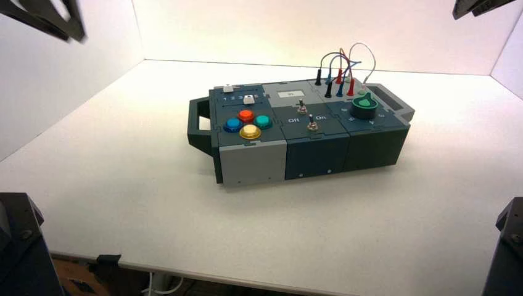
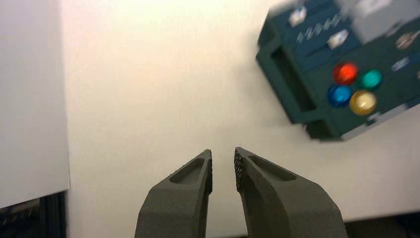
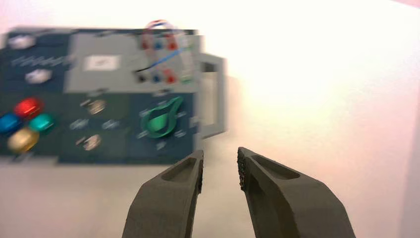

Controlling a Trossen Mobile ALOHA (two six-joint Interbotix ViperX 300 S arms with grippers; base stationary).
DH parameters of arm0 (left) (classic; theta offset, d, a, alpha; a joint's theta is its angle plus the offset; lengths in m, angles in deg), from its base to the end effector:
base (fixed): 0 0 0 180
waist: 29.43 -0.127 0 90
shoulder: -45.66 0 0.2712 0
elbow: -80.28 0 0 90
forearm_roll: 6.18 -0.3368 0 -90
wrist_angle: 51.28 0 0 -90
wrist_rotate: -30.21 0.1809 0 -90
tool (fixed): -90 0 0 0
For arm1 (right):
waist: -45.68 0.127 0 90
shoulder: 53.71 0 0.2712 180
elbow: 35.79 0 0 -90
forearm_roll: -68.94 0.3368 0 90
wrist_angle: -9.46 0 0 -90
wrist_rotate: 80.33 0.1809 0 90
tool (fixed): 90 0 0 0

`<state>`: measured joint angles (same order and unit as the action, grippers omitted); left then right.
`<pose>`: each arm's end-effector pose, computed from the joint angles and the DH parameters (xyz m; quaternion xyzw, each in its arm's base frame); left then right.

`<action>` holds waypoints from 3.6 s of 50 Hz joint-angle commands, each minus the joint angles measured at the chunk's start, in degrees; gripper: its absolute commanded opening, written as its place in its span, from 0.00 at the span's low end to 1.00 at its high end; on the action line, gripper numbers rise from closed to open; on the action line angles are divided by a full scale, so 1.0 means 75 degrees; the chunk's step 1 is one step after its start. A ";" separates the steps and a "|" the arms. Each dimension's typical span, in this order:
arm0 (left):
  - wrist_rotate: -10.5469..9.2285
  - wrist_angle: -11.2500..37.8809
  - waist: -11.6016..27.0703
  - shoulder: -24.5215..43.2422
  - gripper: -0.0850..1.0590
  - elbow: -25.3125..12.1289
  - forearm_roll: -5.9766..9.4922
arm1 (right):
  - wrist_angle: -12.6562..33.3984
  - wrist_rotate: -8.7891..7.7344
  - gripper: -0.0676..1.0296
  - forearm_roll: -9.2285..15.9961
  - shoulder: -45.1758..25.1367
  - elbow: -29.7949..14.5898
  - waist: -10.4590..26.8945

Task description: Move the box to the left.

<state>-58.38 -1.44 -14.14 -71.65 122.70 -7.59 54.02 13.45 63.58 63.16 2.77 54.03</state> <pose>0.2684 -0.0699 0.1163 0.0934 0.5292 -0.1151 0.8355 0.3063 0.0330 0.1508 -0.0500 0.4678 0.0355 0.8817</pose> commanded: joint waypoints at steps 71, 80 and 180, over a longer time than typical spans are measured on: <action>0.0293 -0.2719 0.0246 0.6023 0.06 -0.1137 0.1699 | -0.1629 -0.0059 0.05 0.0691 -0.6469 -0.1371 -0.0902; 0.0281 -0.2707 0.0246 0.6059 0.06 -0.1137 0.1699 | -0.1641 -0.0082 0.05 0.0727 -0.6574 -0.1477 -0.0422; 0.0199 -0.2379 -0.1852 0.5180 0.05 -0.0961 0.1688 | -0.0305 -0.0082 0.04 0.1570 -0.8309 -0.4758 0.3316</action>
<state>-57.24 -19.11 -29.70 -30.69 116.37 4.46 52.09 12.92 71.93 -0.30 -29.93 68.71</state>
